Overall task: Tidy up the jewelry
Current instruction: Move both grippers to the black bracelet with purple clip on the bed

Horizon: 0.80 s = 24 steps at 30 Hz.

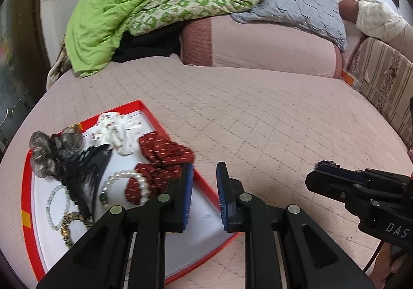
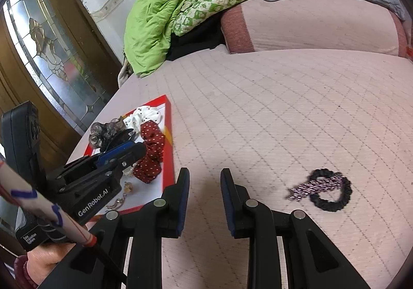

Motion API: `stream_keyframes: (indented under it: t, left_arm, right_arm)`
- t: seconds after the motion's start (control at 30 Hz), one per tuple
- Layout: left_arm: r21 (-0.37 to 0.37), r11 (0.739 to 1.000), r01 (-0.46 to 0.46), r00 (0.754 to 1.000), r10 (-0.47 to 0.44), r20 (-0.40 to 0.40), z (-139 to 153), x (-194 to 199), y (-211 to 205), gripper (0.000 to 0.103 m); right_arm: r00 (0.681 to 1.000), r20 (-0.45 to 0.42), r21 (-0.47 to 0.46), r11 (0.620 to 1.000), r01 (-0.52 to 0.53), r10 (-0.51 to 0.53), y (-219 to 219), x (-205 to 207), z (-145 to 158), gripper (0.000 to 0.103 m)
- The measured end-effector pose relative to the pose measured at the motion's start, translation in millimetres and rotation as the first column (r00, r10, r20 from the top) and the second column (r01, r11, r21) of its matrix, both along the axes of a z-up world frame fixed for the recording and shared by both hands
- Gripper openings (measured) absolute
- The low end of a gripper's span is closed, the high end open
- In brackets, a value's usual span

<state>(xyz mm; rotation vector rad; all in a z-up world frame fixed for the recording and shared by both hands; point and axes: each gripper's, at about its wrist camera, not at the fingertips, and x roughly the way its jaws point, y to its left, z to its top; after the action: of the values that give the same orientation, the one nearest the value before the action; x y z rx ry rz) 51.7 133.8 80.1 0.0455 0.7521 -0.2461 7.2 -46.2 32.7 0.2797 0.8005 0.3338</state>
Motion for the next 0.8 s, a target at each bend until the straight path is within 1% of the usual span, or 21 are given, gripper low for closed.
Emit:
stream_keyframes:
  t: [0.33, 0.8]
  left_arm:
    - [0.046, 0.997, 0.061, 0.998, -0.061, 0.0, -5.3, -0.1, -39.3, 0.018]
    - [0.092, 0.986, 0.14, 0.99, -0.138, -0.027, -18.0, 2.0, -87.7, 0.019]
  right_arm:
    - [0.998, -0.011, -0.002, 0.998, 0.061, -0.061, -34.5, -6.4, -0.6, 0.029]
    - [0.987, -0.046, 0.0, 0.988, 0.154, -0.154, -87.5, -15.0, -8.0, 0.032]
